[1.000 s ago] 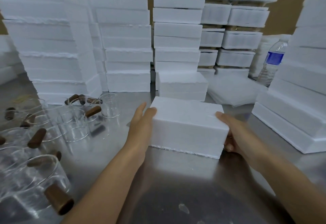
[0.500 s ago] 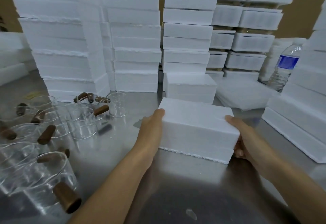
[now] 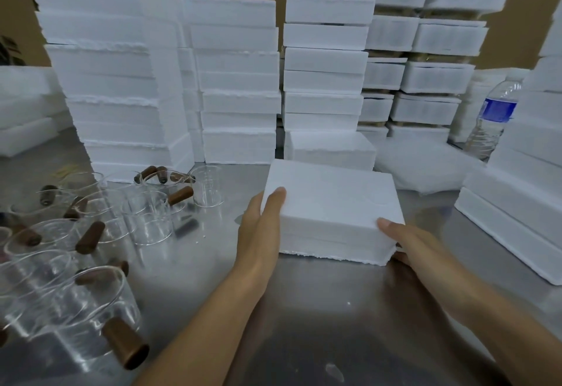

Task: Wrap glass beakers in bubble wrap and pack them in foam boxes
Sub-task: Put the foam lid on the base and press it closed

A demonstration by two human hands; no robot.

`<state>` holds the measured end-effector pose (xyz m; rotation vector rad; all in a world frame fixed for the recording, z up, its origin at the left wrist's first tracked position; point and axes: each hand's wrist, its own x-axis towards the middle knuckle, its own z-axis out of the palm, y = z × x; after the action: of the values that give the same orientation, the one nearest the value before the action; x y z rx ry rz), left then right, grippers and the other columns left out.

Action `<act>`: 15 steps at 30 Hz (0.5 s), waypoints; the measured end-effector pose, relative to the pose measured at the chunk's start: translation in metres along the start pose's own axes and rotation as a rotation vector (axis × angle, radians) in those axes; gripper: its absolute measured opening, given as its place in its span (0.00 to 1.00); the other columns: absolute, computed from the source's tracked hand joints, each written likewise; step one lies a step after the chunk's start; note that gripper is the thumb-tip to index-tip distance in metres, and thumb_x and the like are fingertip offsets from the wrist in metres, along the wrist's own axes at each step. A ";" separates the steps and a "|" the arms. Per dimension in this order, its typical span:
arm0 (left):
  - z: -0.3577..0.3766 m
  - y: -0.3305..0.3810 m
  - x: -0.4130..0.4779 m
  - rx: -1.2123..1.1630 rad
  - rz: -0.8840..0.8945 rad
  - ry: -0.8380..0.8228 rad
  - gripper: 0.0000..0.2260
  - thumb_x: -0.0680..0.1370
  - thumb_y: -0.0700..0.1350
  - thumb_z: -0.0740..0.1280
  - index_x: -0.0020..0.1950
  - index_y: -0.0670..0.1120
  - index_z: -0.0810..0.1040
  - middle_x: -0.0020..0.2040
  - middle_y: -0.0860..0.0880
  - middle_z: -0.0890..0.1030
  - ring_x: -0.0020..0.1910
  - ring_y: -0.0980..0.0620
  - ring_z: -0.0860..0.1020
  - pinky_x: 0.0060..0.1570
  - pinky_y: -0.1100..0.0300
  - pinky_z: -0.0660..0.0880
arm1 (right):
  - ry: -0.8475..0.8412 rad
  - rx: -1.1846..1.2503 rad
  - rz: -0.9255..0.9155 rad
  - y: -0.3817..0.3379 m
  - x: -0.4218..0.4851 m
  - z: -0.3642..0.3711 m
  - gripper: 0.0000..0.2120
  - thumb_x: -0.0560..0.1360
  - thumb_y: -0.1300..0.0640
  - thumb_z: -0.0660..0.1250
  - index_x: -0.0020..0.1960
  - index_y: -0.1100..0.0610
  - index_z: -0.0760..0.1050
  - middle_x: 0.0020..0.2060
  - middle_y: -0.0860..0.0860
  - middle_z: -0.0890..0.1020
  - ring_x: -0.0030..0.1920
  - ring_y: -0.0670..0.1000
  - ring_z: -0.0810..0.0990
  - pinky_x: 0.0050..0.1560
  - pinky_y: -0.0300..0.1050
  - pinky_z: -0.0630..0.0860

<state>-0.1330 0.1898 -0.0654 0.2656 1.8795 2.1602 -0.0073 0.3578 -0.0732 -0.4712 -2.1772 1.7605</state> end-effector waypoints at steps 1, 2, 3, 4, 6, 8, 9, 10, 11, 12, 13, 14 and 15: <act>-0.001 0.001 -0.001 -0.021 -0.018 -0.021 0.15 0.76 0.57 0.63 0.60 0.54 0.76 0.54 0.55 0.80 0.53 0.54 0.78 0.51 0.58 0.73 | -0.009 0.016 0.001 0.002 0.001 0.000 0.22 0.63 0.31 0.65 0.56 0.33 0.76 0.55 0.36 0.81 0.57 0.39 0.79 0.62 0.44 0.68; -0.002 0.001 -0.002 -0.041 -0.046 -0.043 0.16 0.75 0.57 0.65 0.60 0.53 0.75 0.54 0.53 0.80 0.53 0.53 0.79 0.52 0.57 0.74 | -0.011 0.046 -0.002 0.004 0.002 0.000 0.23 0.63 0.33 0.66 0.57 0.34 0.76 0.56 0.37 0.80 0.58 0.41 0.78 0.62 0.44 0.69; -0.004 0.001 -0.002 -0.058 -0.083 -0.062 0.19 0.72 0.58 0.68 0.61 0.53 0.75 0.55 0.52 0.80 0.53 0.52 0.79 0.54 0.54 0.74 | -0.004 0.091 -0.007 0.004 0.004 -0.001 0.22 0.64 0.35 0.67 0.57 0.35 0.77 0.56 0.38 0.81 0.58 0.42 0.79 0.59 0.41 0.73; -0.005 0.002 -0.002 -0.075 -0.125 -0.073 0.24 0.68 0.58 0.71 0.61 0.52 0.75 0.56 0.50 0.80 0.53 0.50 0.79 0.56 0.52 0.75 | 0.016 0.143 -0.012 0.004 0.004 -0.001 0.20 0.64 0.38 0.68 0.56 0.37 0.78 0.54 0.39 0.82 0.55 0.43 0.81 0.54 0.38 0.76; -0.009 0.005 0.000 -0.124 -0.204 -0.118 0.27 0.60 0.54 0.73 0.58 0.49 0.77 0.56 0.48 0.80 0.52 0.48 0.80 0.56 0.49 0.76 | 0.062 0.230 -0.025 0.004 0.006 -0.002 0.17 0.64 0.44 0.68 0.52 0.38 0.80 0.51 0.41 0.84 0.51 0.44 0.82 0.48 0.40 0.77; -0.013 0.011 0.001 -0.192 -0.259 -0.212 0.24 0.56 0.49 0.75 0.51 0.48 0.81 0.51 0.47 0.83 0.46 0.48 0.82 0.47 0.53 0.78 | 0.074 0.294 -0.039 0.003 0.006 -0.002 0.16 0.63 0.46 0.69 0.50 0.39 0.81 0.52 0.44 0.84 0.51 0.46 0.83 0.50 0.46 0.75; -0.015 0.014 0.002 -0.222 -0.278 -0.255 0.22 0.56 0.50 0.74 0.49 0.48 0.82 0.49 0.47 0.84 0.45 0.48 0.83 0.44 0.54 0.78 | 0.078 0.326 -0.040 0.002 0.006 -0.001 0.16 0.63 0.49 0.71 0.51 0.42 0.81 0.52 0.46 0.84 0.52 0.48 0.82 0.50 0.47 0.75; -0.016 0.016 0.002 -0.240 -0.286 -0.284 0.21 0.58 0.51 0.74 0.50 0.48 0.83 0.49 0.47 0.85 0.46 0.48 0.83 0.44 0.54 0.77 | 0.080 0.345 -0.042 0.001 0.006 -0.001 0.19 0.61 0.52 0.72 0.52 0.45 0.81 0.52 0.48 0.84 0.53 0.51 0.82 0.50 0.49 0.76; -0.017 0.016 0.002 -0.242 -0.290 -0.300 0.20 0.60 0.52 0.73 0.50 0.48 0.83 0.49 0.48 0.85 0.47 0.48 0.83 0.45 0.54 0.77 | 0.077 0.354 -0.043 0.000 0.006 -0.001 0.24 0.59 0.51 0.73 0.55 0.48 0.80 0.53 0.49 0.83 0.55 0.53 0.81 0.52 0.52 0.76; -0.018 0.016 0.001 -0.235 -0.294 -0.303 0.19 0.62 0.53 0.73 0.51 0.48 0.83 0.49 0.48 0.85 0.47 0.49 0.84 0.46 0.54 0.77 | 0.070 0.360 -0.043 0.000 0.005 -0.001 0.27 0.58 0.48 0.72 0.57 0.49 0.78 0.54 0.50 0.83 0.56 0.54 0.80 0.54 0.54 0.75; -0.018 0.016 0.001 -0.220 -0.297 -0.292 0.18 0.64 0.53 0.73 0.52 0.48 0.82 0.48 0.48 0.85 0.48 0.49 0.84 0.48 0.53 0.77 | 0.065 0.371 -0.043 -0.001 0.005 0.000 0.29 0.57 0.46 0.71 0.58 0.49 0.77 0.55 0.50 0.83 0.57 0.54 0.80 0.56 0.55 0.75; -0.018 0.016 0.000 -0.204 -0.303 -0.274 0.18 0.67 0.53 0.73 0.53 0.48 0.81 0.48 0.49 0.85 0.49 0.49 0.83 0.50 0.53 0.77 | 0.068 0.391 -0.040 -0.001 0.005 -0.001 0.29 0.57 0.44 0.71 0.57 0.49 0.77 0.55 0.50 0.83 0.56 0.52 0.80 0.58 0.55 0.74; -0.017 0.016 -0.001 -0.189 -0.305 -0.256 0.17 0.69 0.53 0.72 0.55 0.48 0.81 0.48 0.49 0.85 0.49 0.48 0.83 0.51 0.53 0.77 | 0.079 0.416 -0.032 -0.002 0.006 0.000 0.28 0.57 0.43 0.71 0.56 0.48 0.78 0.55 0.49 0.83 0.54 0.50 0.81 0.57 0.54 0.74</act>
<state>-0.1387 0.1711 -0.0526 0.1913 1.4606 1.9739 -0.0127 0.3600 -0.0709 -0.3903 -1.6906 2.0651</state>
